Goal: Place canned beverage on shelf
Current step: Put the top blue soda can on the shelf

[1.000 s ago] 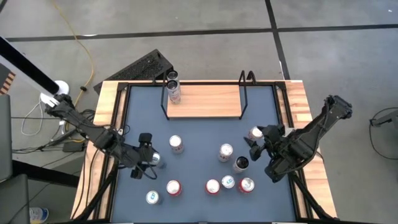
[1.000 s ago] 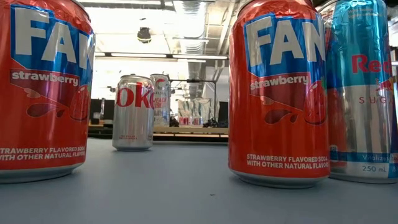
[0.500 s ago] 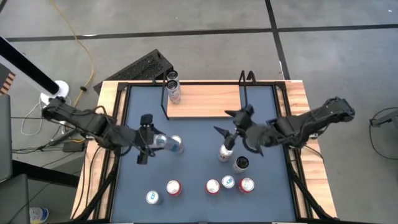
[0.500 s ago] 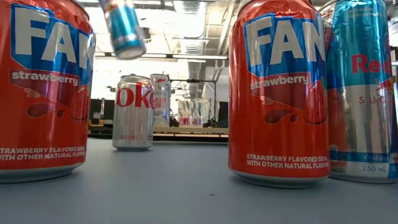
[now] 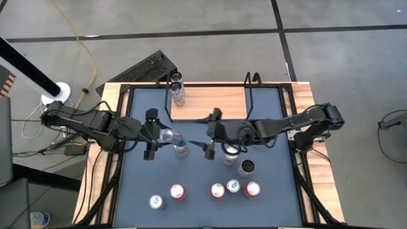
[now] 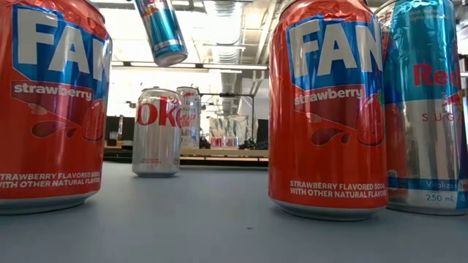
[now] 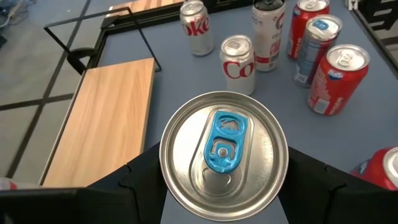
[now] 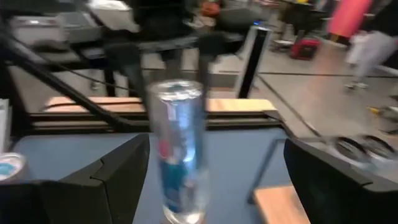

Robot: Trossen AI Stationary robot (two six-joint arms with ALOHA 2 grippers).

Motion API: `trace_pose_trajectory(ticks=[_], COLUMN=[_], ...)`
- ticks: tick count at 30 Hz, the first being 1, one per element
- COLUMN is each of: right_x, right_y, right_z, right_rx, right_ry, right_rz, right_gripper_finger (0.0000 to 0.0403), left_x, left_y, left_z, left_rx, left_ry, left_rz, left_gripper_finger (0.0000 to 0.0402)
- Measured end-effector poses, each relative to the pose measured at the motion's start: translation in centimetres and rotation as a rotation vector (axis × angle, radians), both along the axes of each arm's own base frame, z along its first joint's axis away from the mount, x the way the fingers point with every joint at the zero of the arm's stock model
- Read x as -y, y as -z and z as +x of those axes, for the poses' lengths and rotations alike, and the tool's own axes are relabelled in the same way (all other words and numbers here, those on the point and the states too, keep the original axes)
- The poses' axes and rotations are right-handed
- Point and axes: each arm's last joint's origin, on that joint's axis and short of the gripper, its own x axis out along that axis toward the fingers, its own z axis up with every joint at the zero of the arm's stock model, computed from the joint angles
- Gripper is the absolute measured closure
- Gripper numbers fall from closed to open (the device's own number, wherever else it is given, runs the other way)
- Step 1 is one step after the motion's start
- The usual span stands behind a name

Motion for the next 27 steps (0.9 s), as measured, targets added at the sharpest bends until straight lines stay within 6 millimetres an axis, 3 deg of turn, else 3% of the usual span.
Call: trace_pose_trajectory(ticks=[9, 13, 27], right_x=[0.5, 0.4, 1.6], right_y=[2.0, 2.8, 3.4], right_z=[5.5, 6.9, 7.7], right_rx=[-0.053, -0.077, -0.102], right_ry=[-0.137, -0.158, -0.168], right_rz=[0.022, 0.029, 0.08], right_gripper_finger=[0.0051, 0.0051, 0.0069], left_x=[-0.1, -0.1, 0.2], left_y=[0.1, 0.1, 0.5], left_z=[0.4, 0.4, 1.1], left_rx=[0.0, -0.003, -0.024], left_ry=[0.025, 0.034, 0.073], left_rz=[-0.01, -0.017, -0.018], left_gripper_finger=[0.0171, 0.0171, 0.0171])
